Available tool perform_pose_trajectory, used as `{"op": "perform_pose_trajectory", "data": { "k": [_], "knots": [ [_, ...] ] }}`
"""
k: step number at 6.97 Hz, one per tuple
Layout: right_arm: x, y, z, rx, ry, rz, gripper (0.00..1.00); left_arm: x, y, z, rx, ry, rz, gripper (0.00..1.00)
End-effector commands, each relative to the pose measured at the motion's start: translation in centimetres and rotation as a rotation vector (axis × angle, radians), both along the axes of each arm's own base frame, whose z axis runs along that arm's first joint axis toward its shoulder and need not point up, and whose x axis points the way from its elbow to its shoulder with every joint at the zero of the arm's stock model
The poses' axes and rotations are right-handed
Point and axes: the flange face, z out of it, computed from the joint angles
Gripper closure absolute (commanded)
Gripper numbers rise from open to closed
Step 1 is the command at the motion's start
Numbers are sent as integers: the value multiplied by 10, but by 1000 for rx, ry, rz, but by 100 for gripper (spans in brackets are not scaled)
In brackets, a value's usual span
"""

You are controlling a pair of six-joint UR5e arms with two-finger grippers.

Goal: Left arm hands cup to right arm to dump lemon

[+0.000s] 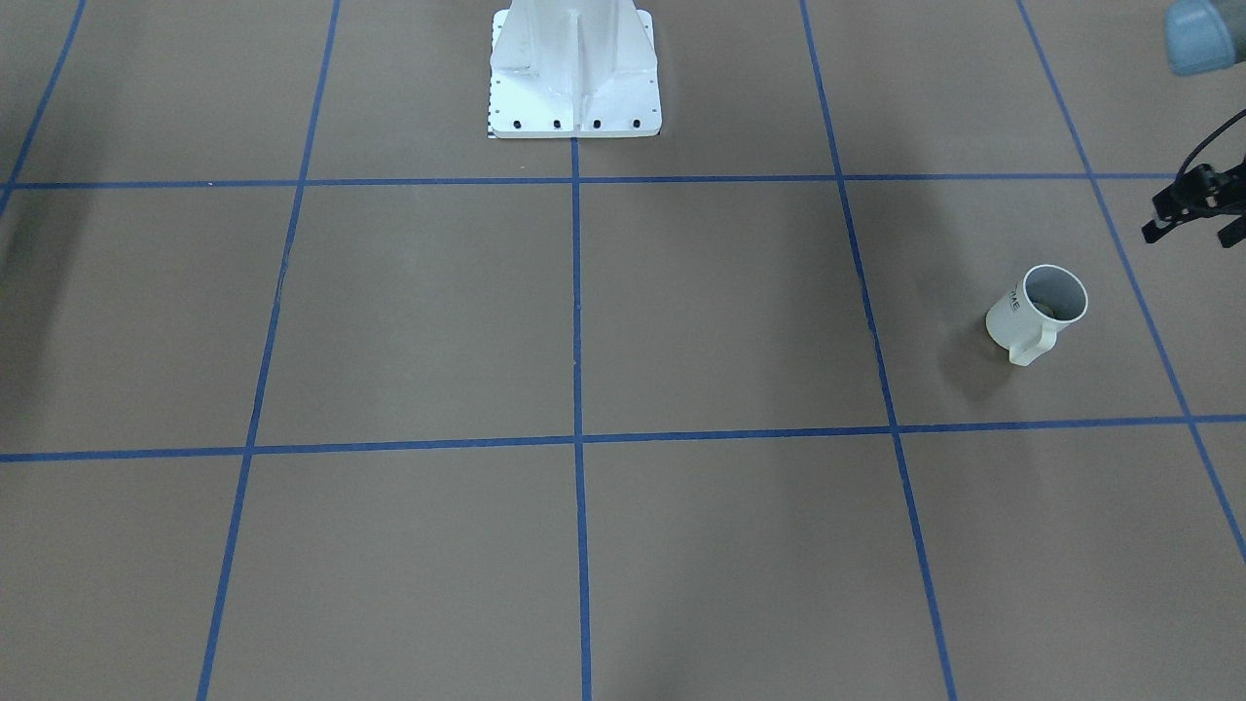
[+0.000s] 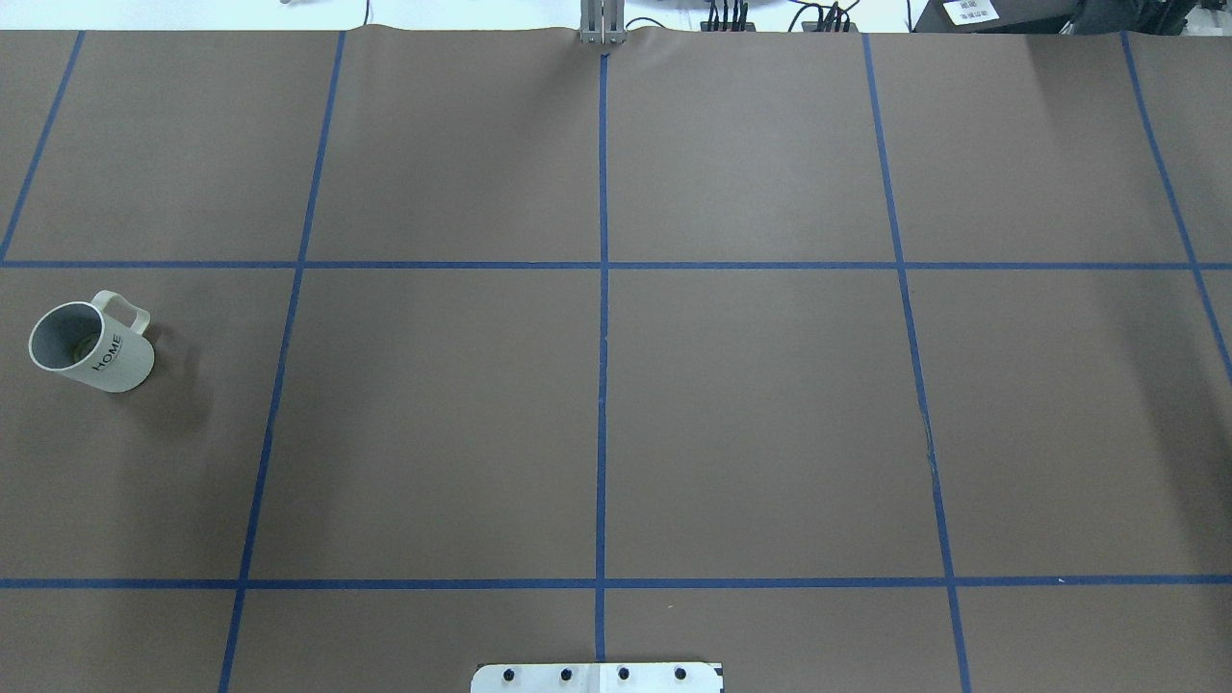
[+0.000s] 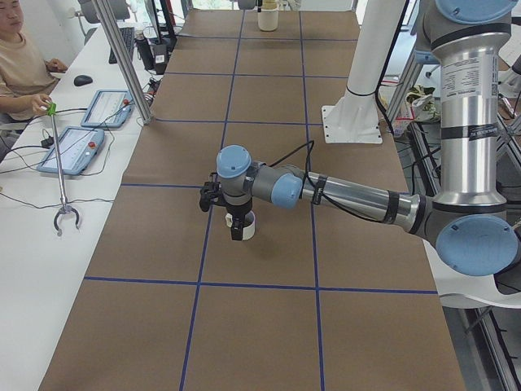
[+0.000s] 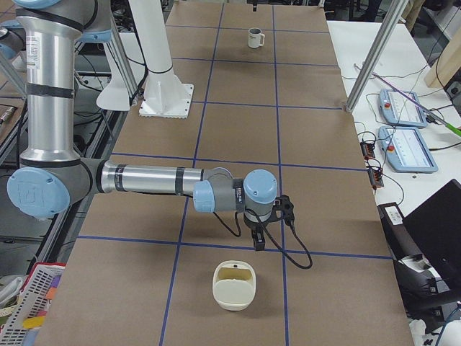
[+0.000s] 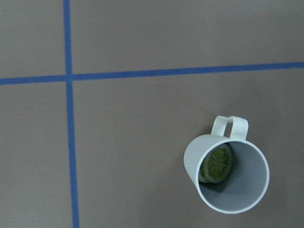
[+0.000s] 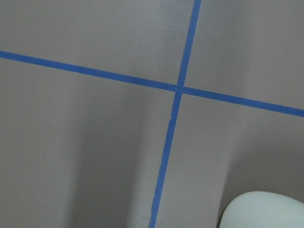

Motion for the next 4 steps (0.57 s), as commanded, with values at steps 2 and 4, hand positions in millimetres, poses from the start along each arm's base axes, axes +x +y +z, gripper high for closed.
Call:
{"op": "perform_pose_trajectory", "data": {
  "k": [2, 4],
  "knots": [
    [-2, 0, -3, 5, -17, -4, 0, 61, -5, 27, -12, 11, 58, 2],
    [-4, 0, -3, 6, -18, -8, 0, 69, -23, 27, -60, 15, 19, 6]
  ]
}}
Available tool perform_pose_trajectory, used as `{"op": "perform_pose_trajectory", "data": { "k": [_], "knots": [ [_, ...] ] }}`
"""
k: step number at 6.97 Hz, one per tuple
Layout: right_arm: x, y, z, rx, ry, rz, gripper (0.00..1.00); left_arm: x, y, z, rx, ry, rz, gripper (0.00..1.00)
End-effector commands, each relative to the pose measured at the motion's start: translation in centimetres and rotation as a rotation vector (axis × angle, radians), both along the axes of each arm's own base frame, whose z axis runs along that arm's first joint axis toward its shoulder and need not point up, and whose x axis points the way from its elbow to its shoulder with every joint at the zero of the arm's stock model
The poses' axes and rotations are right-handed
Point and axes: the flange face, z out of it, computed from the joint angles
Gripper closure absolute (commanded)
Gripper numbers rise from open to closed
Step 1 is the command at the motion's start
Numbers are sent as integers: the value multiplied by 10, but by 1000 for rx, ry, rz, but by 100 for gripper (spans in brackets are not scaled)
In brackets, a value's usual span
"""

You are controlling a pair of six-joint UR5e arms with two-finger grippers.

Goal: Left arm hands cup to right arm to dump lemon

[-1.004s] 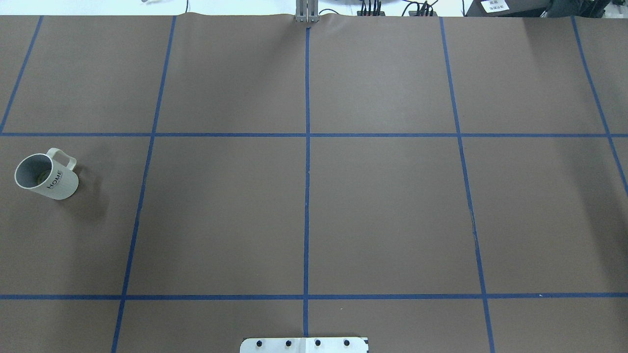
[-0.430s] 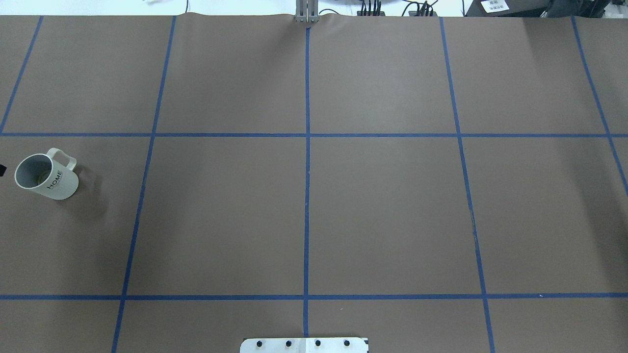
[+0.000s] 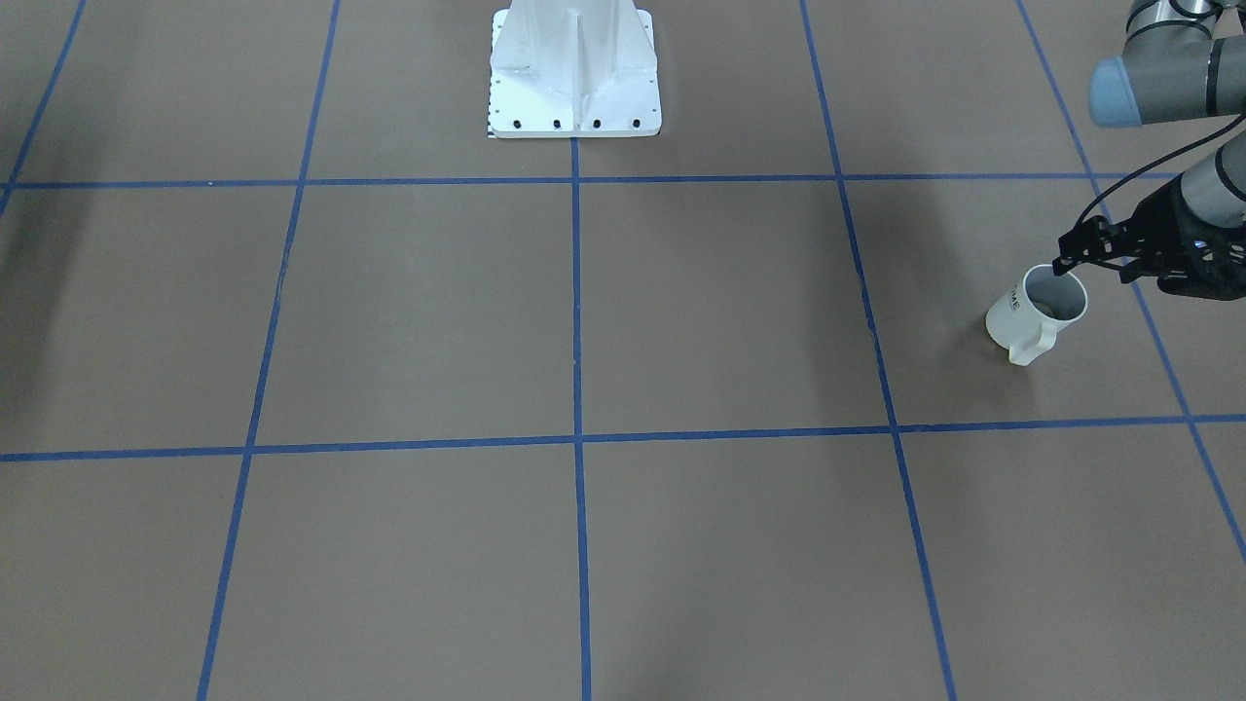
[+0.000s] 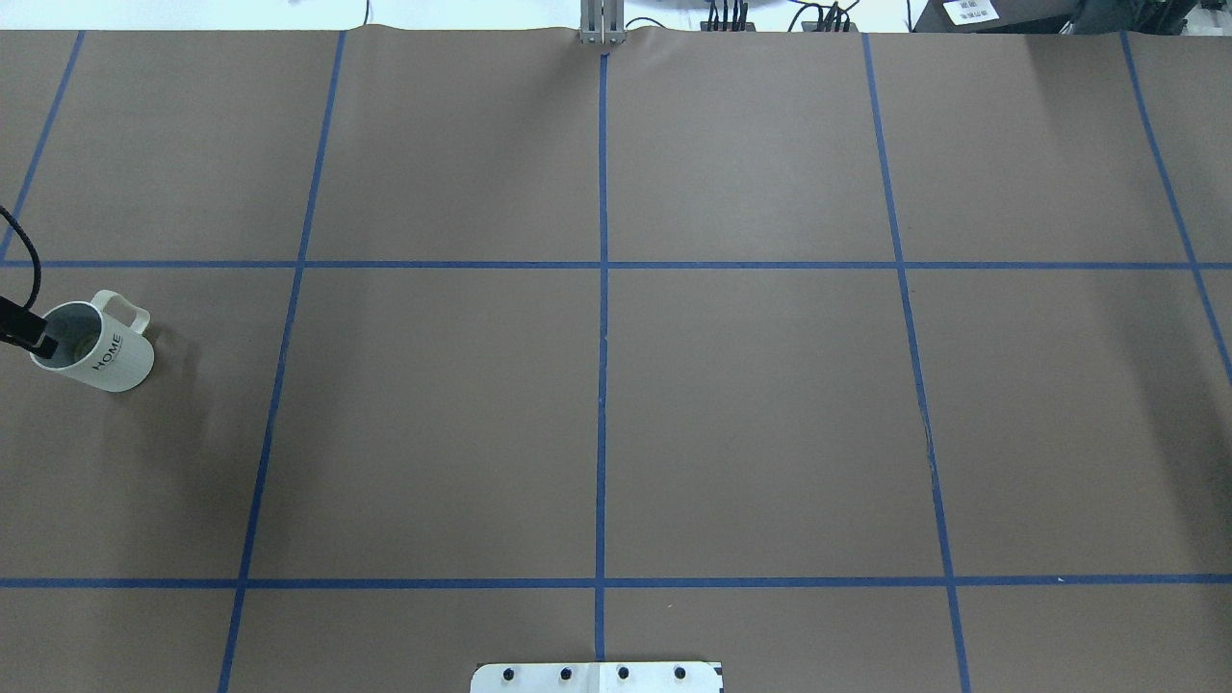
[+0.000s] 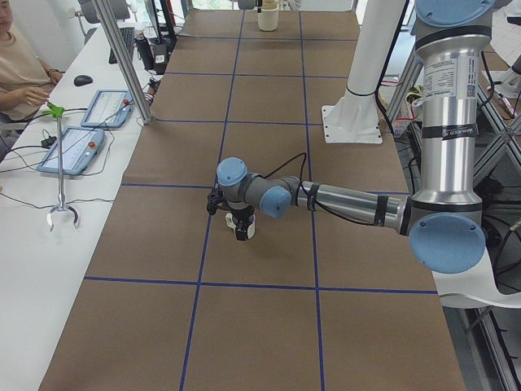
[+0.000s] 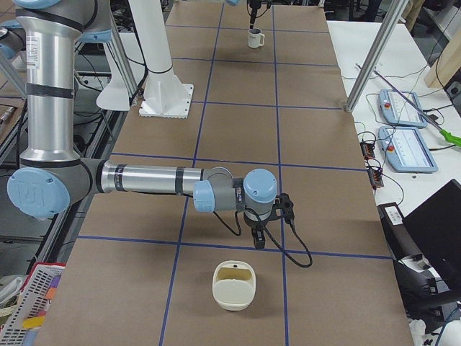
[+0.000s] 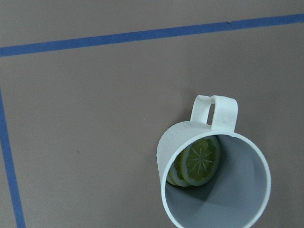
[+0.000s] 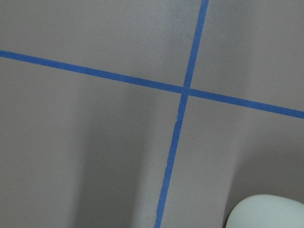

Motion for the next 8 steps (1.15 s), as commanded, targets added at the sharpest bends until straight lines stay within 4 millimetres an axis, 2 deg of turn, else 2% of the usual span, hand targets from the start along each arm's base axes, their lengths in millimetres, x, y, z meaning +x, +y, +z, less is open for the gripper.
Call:
{"op": "perform_pose_trajectory", "data": {
  "k": [1, 2, 3, 4, 5, 6, 7, 8],
  "knots": [
    [-2, 0, 0, 1, -2, -4, 0, 9, -17, -1, -35, 3, -31, 6],
    [-2, 0, 0, 1, -2, -4, 0, 10, -18, 1, -39, 3, -31, 10],
    [-2, 0, 0, 1, -2, -4, 0, 10, -18, 4, -43, 1, -31, 30],
    [-2, 3, -1, 25, -12, -6, 0, 10, -18, 3, -44, 1, -32, 59],
    [-2, 3, 0, 79, -13, -6, 0, 10, -18, 6, -50, -2, -32, 73],
    [-11, 1, -1, 98, -13, -28, 0, 10, -17, 6, -51, -2, -31, 77],
    [-14, 1, -4, 106, -17, -37, 0, 10, -17, 5, -51, -1, -33, 100],
    [-15, 1, -7, 109, -22, -37, 0, 10, -17, 1, -47, 3, -33, 100]
  ]
}}
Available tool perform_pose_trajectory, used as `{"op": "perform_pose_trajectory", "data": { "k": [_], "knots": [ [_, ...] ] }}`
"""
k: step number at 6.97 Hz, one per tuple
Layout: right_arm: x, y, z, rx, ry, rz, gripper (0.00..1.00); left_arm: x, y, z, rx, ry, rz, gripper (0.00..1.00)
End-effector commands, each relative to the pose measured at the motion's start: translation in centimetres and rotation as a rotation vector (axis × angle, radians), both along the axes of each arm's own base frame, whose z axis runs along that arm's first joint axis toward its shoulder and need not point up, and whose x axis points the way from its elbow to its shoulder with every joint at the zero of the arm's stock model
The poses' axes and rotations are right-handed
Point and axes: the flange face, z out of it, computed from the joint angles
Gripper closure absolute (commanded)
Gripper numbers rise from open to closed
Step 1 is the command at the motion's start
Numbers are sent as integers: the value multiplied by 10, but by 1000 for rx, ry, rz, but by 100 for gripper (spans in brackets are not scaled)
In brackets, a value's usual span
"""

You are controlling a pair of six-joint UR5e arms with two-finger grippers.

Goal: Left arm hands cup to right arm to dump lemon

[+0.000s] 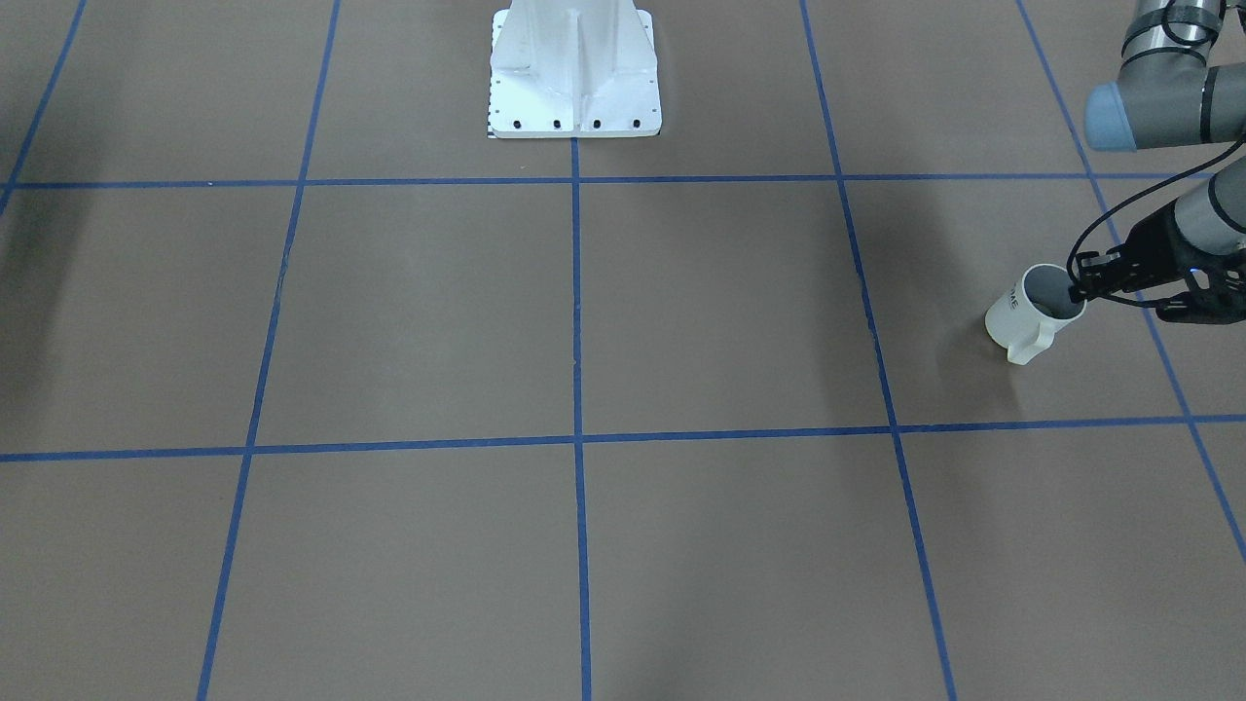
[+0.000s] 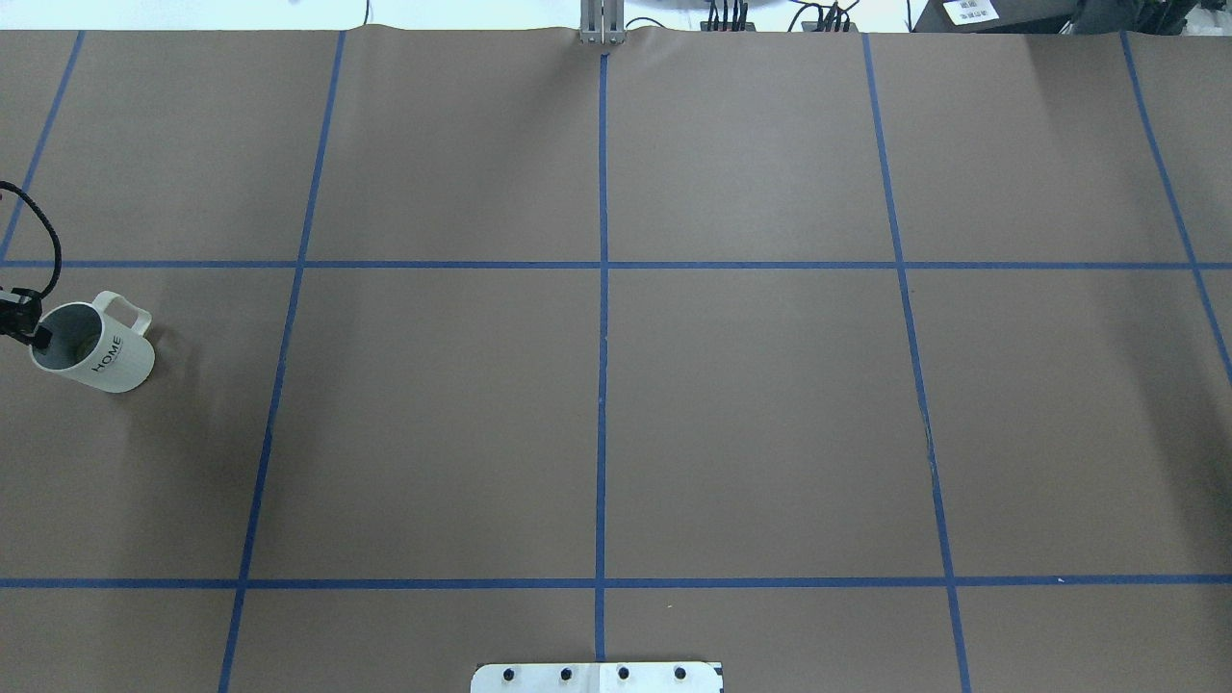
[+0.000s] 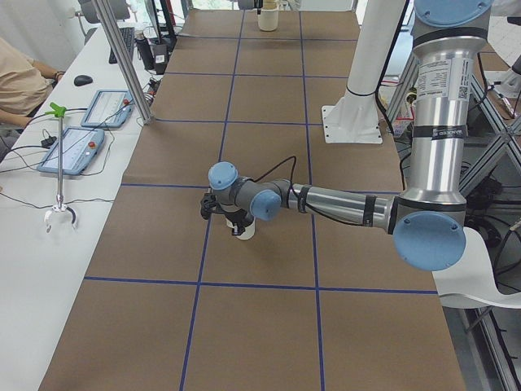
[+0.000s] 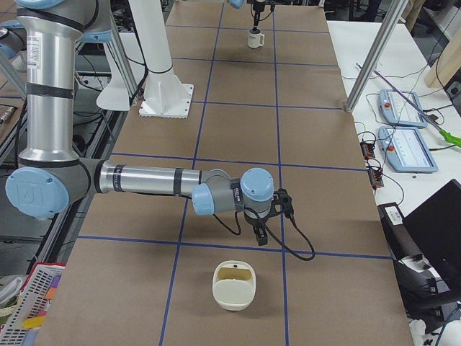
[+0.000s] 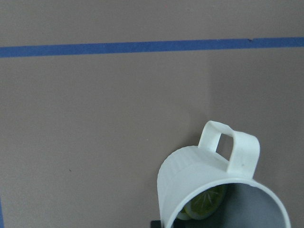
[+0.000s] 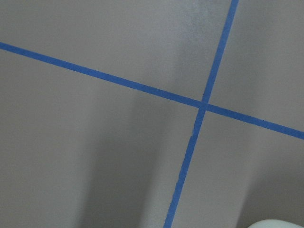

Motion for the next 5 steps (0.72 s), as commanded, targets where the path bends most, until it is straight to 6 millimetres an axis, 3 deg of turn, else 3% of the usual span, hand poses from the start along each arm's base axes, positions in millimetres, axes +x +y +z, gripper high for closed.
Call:
{"op": "perform_pose_trajectory", "data": {
  "k": [1, 2, 3, 4, 5],
  "knots": [
    [-11, -1, -11, 60, -44, -22, 0, -1, 1, -28, 21, 18, -17, 100],
    [-17, 6, -18, 87, -92, 0, 0, 1, -3, -76, -20, 46, -93, 100],
    [-47, 3, -39, 24, -157, 119, 0, 9, -16, -140, -75, 81, -173, 100],
    [-103, 3, -68, 84, -209, 184, 0, 27, -27, -194, -122, 113, -233, 100],
    [-143, 11, -89, 133, -287, 283, 0, 78, -31, -248, -191, 134, -245, 100]
  ]
}}
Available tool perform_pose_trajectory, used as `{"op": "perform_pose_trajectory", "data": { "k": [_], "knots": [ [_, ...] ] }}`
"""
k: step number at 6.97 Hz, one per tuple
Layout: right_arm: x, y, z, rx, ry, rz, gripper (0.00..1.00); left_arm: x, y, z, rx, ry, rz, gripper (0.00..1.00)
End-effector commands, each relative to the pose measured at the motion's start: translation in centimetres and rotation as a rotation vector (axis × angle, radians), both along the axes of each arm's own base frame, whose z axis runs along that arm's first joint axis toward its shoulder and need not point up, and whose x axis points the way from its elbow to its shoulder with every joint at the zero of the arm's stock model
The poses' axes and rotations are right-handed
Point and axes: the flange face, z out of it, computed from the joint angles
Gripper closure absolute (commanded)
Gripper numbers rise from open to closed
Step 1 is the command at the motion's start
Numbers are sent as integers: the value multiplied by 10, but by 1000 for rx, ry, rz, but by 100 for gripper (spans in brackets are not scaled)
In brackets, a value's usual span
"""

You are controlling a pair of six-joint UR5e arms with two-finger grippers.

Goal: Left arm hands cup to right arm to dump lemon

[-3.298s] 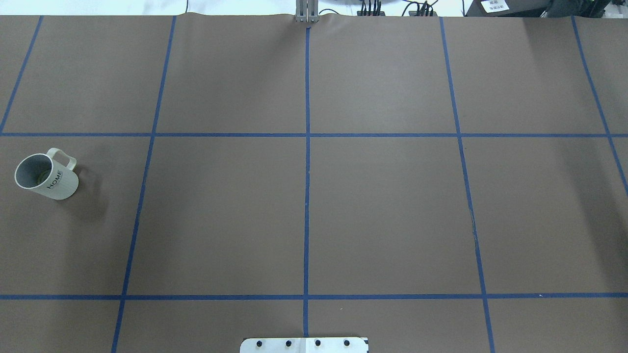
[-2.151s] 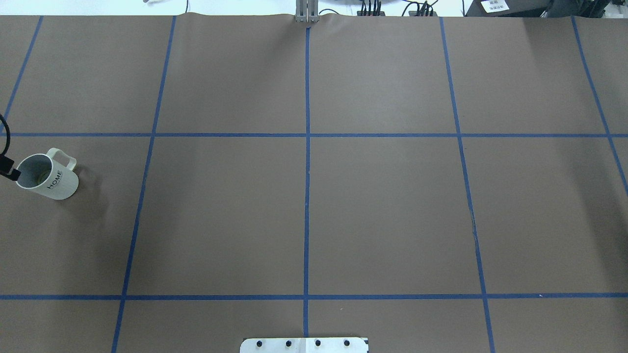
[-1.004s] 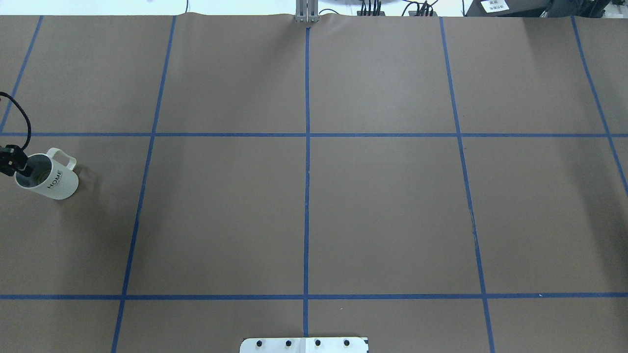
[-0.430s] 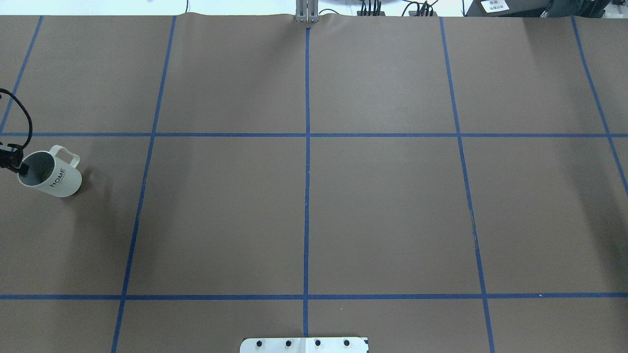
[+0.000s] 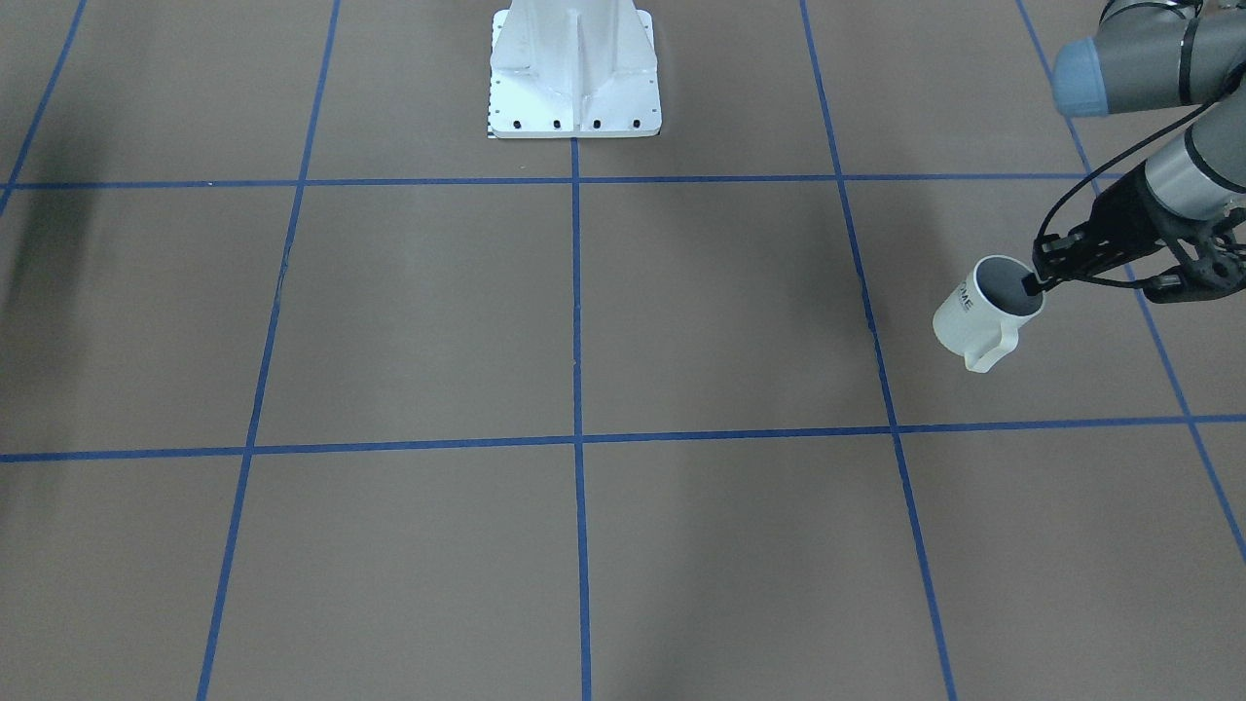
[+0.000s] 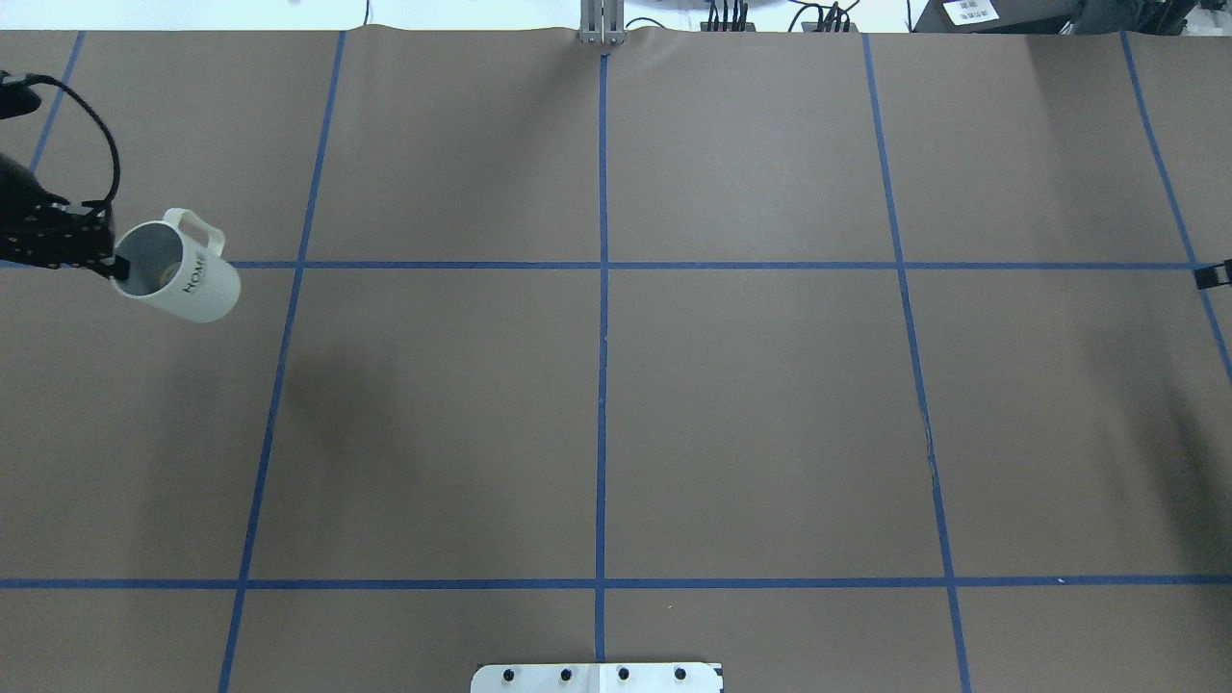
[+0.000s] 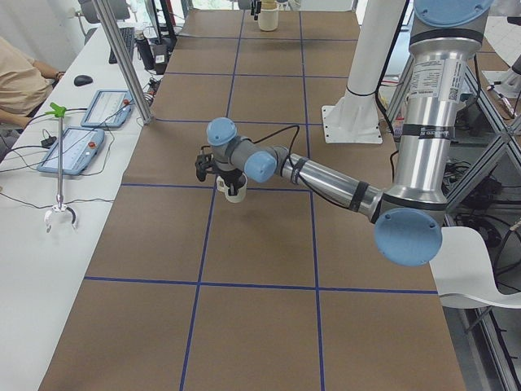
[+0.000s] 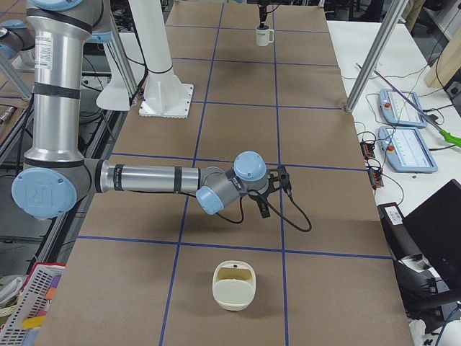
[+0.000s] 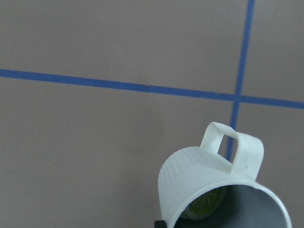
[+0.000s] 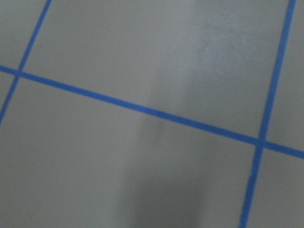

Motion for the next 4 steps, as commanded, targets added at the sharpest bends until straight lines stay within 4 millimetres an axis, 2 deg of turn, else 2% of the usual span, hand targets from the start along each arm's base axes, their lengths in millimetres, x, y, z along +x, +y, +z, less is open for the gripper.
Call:
{"op": "perform_pose_trajectory", "data": {
  "k": [1, 2, 3, 4],
  "knots": [
    [-76, 15, -55, 118, -183, 142, 0, 92, -1, -122, -171, 36, -36, 100],
    [-101, 20, -84, 169, -209, 113, 0, 120, -1, -174, -206, 1, -53, 100],
    [-118, 22, -121, 245, -225, 167, 1, 155, 4, -230, -245, -64, -67, 100],
    [-153, 32, -151, 332, -219, 249, 1, 184, 3, -286, -281, -113, -84, 100]
  ]
}}
